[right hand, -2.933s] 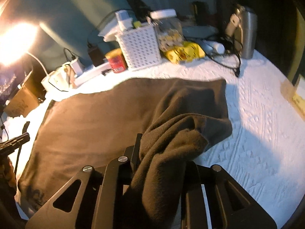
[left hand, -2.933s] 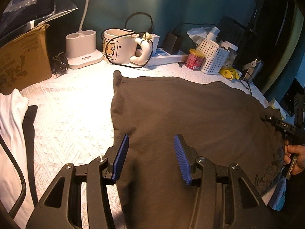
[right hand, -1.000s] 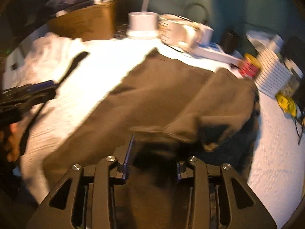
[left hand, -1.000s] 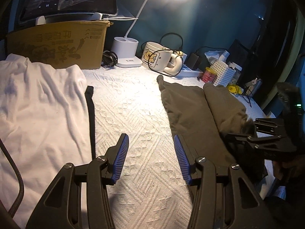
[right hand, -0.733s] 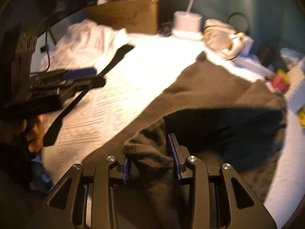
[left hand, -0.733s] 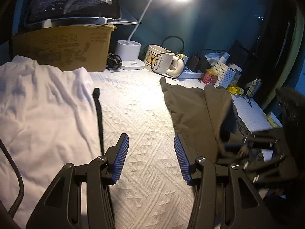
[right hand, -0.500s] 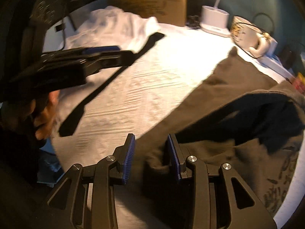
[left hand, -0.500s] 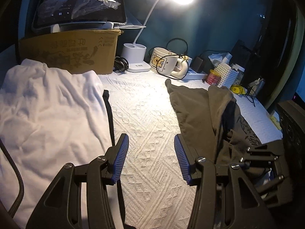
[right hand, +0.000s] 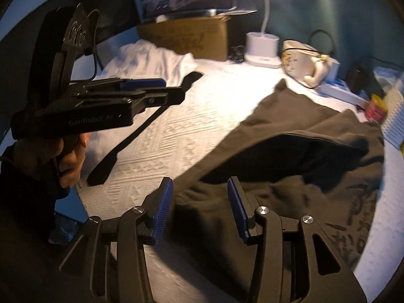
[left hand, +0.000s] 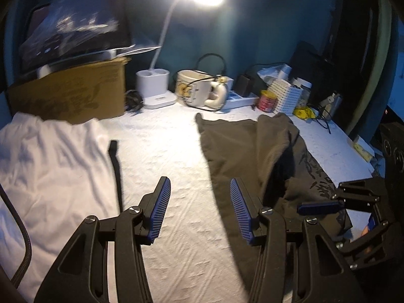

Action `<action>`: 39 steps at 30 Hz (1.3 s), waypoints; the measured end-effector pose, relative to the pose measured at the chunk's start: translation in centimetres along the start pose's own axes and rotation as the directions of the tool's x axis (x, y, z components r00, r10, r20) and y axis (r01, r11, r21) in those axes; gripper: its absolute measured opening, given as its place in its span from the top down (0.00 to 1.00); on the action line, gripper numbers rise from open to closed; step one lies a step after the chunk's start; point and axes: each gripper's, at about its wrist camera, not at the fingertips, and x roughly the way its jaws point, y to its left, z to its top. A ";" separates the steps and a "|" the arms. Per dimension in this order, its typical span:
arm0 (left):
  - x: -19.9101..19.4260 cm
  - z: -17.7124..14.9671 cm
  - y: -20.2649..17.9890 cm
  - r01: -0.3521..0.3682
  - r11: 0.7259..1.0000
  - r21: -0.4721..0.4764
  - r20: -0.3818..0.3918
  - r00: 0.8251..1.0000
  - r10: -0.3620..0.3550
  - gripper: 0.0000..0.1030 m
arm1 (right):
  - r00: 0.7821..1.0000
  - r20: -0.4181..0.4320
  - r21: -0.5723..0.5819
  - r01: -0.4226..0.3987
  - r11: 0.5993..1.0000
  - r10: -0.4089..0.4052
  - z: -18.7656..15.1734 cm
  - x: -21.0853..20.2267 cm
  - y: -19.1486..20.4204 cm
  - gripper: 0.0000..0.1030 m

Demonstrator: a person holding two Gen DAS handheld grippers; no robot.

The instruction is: Fold small clothes

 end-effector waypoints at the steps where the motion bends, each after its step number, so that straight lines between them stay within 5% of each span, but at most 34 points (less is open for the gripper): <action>1: 0.4 0.3 -0.7 0.005 1.000 0.016 -0.006 1.000 -0.005 0.52 | 1.000 0.007 0.011 0.006 1.000 -0.006 -0.2 -0.4 -0.6 0.54; 12: 5.1 3.9 -7.5 0.044 0.989 0.140 -0.081 0.996 -0.033 0.52 | 0.992 0.062 0.189 0.093 0.978 -0.106 -2.5 -3.5 -10.4 0.54; 19: 9.6 5.8 -12.4 0.061 0.957 0.282 -0.150 0.988 -0.018 0.52 | 0.981 0.075 0.299 0.147 0.943 -0.176 -4.0 -4.9 -16.9 0.54; 25: 13.0 6.5 -16.6 0.104 0.898 0.427 -0.214 0.977 -0.011 0.52 | 0.975 0.081 0.368 0.163 0.916 -0.206 -4.9 -5.5 -20.8 0.54; 30: 17.0 5.6 -18.2 0.037 0.811 0.583 -0.229 0.966 0.121 0.53 | 0.974 0.061 0.405 0.176 0.897 -0.219 -5.8 -5.4 -23.1 0.54; 32: 17.7 6.0 -17.6 0.034 0.816 0.578 -0.231 0.965 0.123 0.65 | 0.974 0.055 0.411 0.181 0.893 -0.222 -5.7 -5.2 -23.5 0.54; 34: 17.7 6.7 -16.6 0.034 0.833 0.552 -0.225 0.968 0.110 0.97 | 0.974 0.047 0.414 0.184 0.892 -0.223 -5.6 -4.9 -23.9 0.54; 39: 15.6 8.4 -13.0 -0.027 0.893 0.450 -0.136 0.986 0.098 0.97 | 0.974 0.033 0.408 0.192 0.892 -0.225 -4.4 -3.8 -24.4 0.54</action>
